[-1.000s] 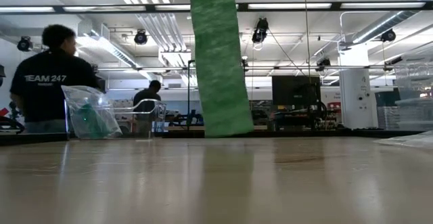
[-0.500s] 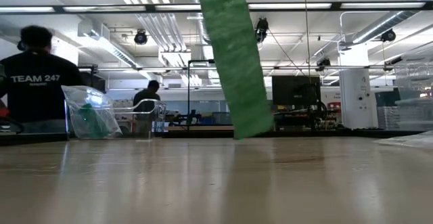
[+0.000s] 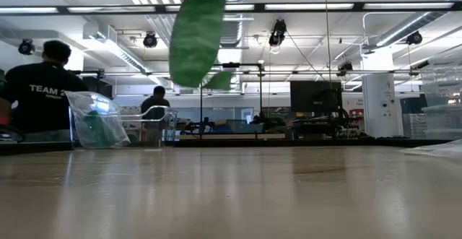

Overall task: Roll bandage
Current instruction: Roll the green bandage

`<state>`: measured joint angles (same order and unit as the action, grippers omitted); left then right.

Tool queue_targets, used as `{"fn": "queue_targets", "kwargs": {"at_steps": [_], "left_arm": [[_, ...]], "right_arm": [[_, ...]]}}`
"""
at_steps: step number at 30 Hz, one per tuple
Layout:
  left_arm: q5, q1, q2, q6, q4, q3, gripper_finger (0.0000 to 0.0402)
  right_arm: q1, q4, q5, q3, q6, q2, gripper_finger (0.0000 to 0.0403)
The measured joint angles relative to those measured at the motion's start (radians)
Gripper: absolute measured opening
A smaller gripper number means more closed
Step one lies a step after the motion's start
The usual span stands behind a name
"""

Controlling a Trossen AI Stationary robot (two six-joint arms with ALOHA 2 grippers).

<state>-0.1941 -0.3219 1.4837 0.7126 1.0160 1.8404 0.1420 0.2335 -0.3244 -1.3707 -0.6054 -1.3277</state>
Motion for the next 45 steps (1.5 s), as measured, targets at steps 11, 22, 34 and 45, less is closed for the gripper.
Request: {"fn": "queue_targets", "kwargs": {"at_steps": [11,22,34,45], "left_arm": [[0.082,0.0,0.052,-0.071,-0.12,-0.03,0.0035],[0.163,-0.001,0.075,-0.097,-0.122,-0.024,0.0035],[0.051,0.007,0.015,-0.097,-0.103,-0.019,0.0033],[0.073,0.006,0.052,-0.096,-0.097,-0.026,0.0035]], "right_arm": [[-0.004,-0.116,0.171,-0.025,0.131,-0.075,0.0129],[-0.004,0.085,-0.007,-0.151,0.116,-0.199,0.0008],[0.004,0.227,-0.1,-0.149,0.136,-0.154,0.0001],[-0.007,0.067,0.127,-0.152,0.16,-0.075,0.0083]]}}
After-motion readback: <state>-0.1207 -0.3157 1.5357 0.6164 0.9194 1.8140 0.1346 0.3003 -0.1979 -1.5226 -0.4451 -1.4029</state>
